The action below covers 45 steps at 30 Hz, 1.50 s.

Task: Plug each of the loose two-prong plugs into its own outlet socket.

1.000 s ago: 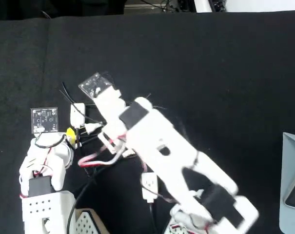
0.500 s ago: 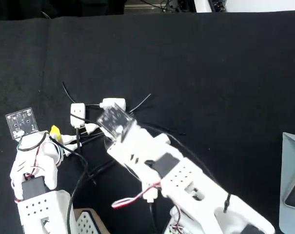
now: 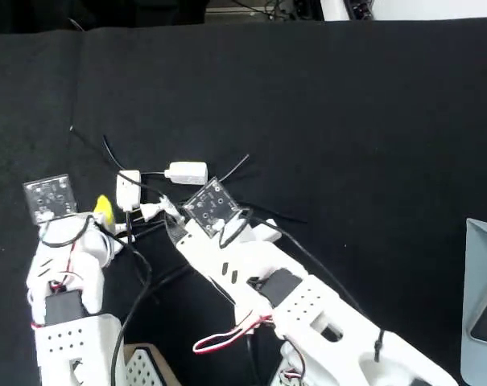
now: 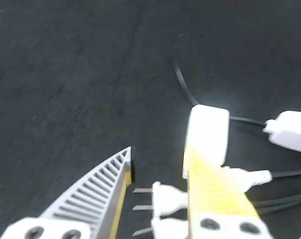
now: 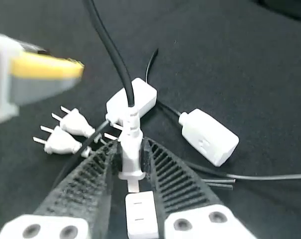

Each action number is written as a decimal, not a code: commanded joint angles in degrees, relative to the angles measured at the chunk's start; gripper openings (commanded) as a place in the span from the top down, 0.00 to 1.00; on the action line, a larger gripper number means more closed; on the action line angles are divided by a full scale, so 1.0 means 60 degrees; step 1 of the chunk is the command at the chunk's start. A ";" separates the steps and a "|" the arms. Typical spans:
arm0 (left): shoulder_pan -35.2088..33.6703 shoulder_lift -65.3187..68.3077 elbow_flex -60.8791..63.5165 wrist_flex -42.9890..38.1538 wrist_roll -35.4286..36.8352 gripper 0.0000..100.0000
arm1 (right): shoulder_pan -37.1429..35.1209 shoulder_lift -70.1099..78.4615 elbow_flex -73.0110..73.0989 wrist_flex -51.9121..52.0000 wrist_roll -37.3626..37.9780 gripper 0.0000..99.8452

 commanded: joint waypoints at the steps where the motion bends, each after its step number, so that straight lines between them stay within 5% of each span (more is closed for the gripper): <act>1: 0.0799 -0.0088 0.0139 -0.1070 0.0088 0.82 | -0.0425 -0.0930 0.0154 0.0029 -0.0176 0.99; 13: 0.2659 -0.0103 -0.0330 -0.0835 0.0059 0.82 | -0.0864 -0.1370 0.0403 0.0586 -0.0190 0.99; 28: 0.3890 -0.2725 -0.0476 0.1685 -0.0381 0.82 | -0.0864 -0.1370 0.0388 0.1128 -0.0190 0.99; 45: 0.1048 -0.2711 -0.0564 0.1670 0.0630 0.82 | 0.0088 -0.1326 -0.1341 0.4205 -0.0762 0.99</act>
